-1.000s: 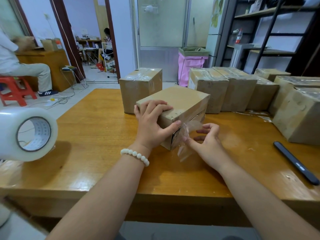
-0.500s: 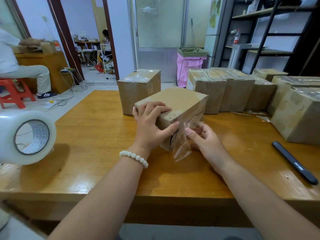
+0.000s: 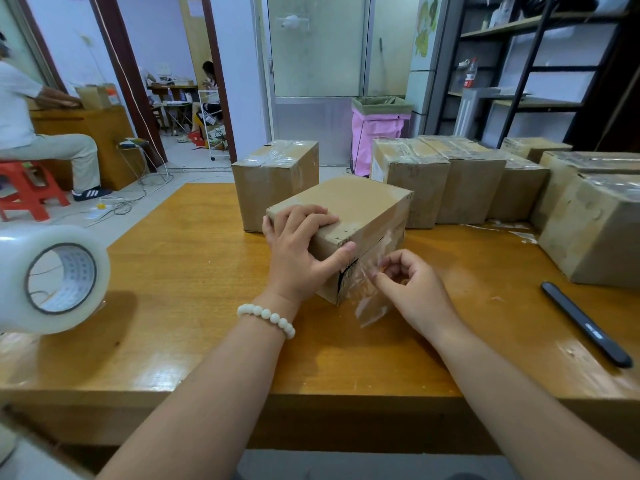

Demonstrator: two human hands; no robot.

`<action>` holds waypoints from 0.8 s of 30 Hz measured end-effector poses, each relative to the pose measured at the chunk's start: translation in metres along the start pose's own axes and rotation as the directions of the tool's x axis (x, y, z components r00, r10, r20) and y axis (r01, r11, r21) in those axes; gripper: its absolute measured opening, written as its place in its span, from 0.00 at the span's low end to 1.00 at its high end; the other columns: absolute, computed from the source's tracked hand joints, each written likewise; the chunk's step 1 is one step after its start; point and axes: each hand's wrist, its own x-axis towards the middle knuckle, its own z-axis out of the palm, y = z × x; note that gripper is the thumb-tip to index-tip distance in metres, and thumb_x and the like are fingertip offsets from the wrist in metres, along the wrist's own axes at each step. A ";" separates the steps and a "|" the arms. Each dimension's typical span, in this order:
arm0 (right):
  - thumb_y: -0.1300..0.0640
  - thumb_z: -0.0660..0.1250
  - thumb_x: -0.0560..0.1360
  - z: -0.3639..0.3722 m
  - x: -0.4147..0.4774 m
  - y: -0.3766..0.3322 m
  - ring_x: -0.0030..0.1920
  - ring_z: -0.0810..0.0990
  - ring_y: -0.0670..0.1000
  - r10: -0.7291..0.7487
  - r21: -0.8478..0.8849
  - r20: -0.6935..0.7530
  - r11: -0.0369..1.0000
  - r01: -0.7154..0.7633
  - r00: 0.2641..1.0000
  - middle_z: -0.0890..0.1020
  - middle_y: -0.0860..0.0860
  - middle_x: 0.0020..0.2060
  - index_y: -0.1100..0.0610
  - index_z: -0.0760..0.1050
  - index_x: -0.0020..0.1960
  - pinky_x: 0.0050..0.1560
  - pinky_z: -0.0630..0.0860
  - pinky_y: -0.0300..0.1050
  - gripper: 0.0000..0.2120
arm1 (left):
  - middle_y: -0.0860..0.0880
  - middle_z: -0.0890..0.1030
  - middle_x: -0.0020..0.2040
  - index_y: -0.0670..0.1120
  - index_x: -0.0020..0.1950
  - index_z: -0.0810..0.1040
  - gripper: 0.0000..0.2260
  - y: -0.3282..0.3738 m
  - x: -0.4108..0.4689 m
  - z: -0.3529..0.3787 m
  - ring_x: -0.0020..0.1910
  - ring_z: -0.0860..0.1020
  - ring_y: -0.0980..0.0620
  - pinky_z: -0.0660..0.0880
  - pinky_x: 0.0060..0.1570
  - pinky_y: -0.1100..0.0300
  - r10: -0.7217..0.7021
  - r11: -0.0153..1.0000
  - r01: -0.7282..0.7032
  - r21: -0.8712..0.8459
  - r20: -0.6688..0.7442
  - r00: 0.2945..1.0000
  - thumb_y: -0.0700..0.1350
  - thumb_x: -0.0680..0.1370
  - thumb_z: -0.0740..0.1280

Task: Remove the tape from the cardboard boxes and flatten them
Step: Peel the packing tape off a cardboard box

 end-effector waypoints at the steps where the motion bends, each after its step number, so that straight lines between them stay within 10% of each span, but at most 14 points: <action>1: 0.55 0.70 0.74 -0.001 0.000 0.000 0.42 0.78 0.50 -0.010 -0.014 -0.007 1.000 0.010 1.000 0.78 0.50 0.38 0.51 0.74 0.47 0.42 0.77 0.46 0.05 | 0.53 0.77 0.54 0.47 0.51 0.83 0.22 0.000 0.000 0.000 0.61 0.68 0.52 0.54 0.65 0.29 -0.001 1.000 0.001 0.000 0.001 1.000 0.62 0.69 0.66; 13: 0.65 0.65 0.75 -0.006 -0.001 -0.002 0.29 0.71 0.45 0.096 0.085 -0.018 0.992 -0.094 0.995 0.78 0.51 0.41 0.49 0.76 0.49 0.30 0.69 0.38 0.11 | 0.55 0.77 0.54 0.47 0.51 0.83 0.22 -0.001 0.000 0.001 0.60 0.68 0.52 0.54 0.66 0.31 -0.008 1.000 0.008 -0.009 -0.009 1.000 0.63 0.69 0.66; 18: 0.68 0.54 0.80 -0.008 -0.003 -0.017 0.34 0.82 0.47 0.291 0.453 0.230 0.813 -0.366 0.929 0.82 0.54 0.48 0.58 0.77 0.52 0.23 0.74 0.36 0.14 | 0.52 0.78 0.54 0.47 0.51 0.83 0.22 -0.001 0.001 0.000 0.60 0.68 0.52 0.55 0.66 0.31 -0.010 1.000 0.010 -0.002 -0.011 1.000 0.62 0.69 0.66; 24: 0.69 0.64 0.75 -0.010 -0.007 -0.017 0.36 0.84 0.48 0.268 0.371 0.430 0.818 -0.439 0.862 0.85 0.51 0.40 0.59 0.75 0.53 0.21 0.73 0.34 0.10 | 0.51 0.79 0.54 0.47 0.51 0.83 0.21 -0.001 0.000 0.000 0.60 0.68 0.52 0.55 0.65 0.30 -0.013 1.000 0.012 -0.002 -0.010 1.000 0.61 0.69 0.66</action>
